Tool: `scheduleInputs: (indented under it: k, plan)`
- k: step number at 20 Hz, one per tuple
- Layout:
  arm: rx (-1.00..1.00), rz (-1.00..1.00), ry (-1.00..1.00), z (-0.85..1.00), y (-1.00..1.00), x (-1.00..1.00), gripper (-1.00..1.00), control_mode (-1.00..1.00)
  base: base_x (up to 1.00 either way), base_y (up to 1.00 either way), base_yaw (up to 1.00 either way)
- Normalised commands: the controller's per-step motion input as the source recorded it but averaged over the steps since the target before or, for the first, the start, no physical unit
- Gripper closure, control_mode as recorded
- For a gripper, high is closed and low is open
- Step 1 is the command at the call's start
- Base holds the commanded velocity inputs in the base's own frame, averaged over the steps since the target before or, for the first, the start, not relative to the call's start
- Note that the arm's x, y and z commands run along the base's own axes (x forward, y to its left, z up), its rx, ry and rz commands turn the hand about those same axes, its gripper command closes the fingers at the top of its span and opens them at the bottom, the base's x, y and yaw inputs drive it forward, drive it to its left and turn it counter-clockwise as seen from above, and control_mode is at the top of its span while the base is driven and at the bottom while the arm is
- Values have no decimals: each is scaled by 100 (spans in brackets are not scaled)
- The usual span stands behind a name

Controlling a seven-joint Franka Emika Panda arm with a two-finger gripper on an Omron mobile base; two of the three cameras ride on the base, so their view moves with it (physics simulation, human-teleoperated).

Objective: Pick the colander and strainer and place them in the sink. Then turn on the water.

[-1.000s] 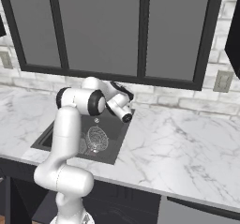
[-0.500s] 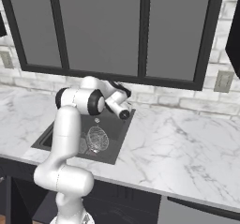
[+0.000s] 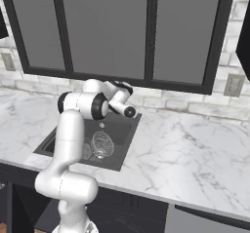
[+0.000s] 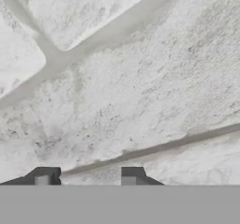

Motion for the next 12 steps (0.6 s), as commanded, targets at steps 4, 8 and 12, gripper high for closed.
scheduleInputs:
  k: [4,8,12]
  plan:
    - [22,-2,10,-23,-100,0,100,-100,0,0,0]
    - [22,-1,9,-45,-100,-25,100,-100,0,0,0]
    - [10,-2,10,-90,-63,-65,100,-100,0,0,0]
